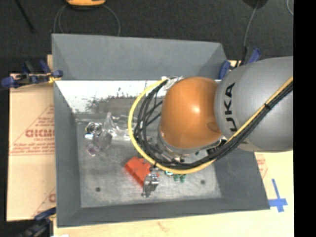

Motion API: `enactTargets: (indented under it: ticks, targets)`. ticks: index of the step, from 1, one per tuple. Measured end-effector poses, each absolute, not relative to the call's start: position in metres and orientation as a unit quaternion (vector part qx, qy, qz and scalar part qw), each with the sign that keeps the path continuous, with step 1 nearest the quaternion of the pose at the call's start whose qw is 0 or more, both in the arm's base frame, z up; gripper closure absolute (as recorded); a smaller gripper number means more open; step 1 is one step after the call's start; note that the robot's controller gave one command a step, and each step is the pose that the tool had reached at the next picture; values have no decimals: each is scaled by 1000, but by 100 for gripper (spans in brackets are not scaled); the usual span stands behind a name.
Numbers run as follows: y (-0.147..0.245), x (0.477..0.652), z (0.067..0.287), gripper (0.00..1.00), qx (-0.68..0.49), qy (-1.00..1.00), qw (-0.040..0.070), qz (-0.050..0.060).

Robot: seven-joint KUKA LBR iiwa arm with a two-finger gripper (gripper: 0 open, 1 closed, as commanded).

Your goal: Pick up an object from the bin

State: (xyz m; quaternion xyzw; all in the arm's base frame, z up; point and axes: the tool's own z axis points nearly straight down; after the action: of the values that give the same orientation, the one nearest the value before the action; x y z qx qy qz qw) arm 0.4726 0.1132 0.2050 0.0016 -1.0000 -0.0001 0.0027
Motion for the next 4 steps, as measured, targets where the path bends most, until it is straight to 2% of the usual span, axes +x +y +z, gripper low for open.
enactTargets:
  ticks: [1,2,3,4]
  targets:
    - [48,542,109,0,229,-974,0,1]
    - [89,541,76,0,321,-947,-3,3]
    - [90,541,76,100,319,-948,-3,3]
    - [110,546,194,100,479,-878,-5,1]
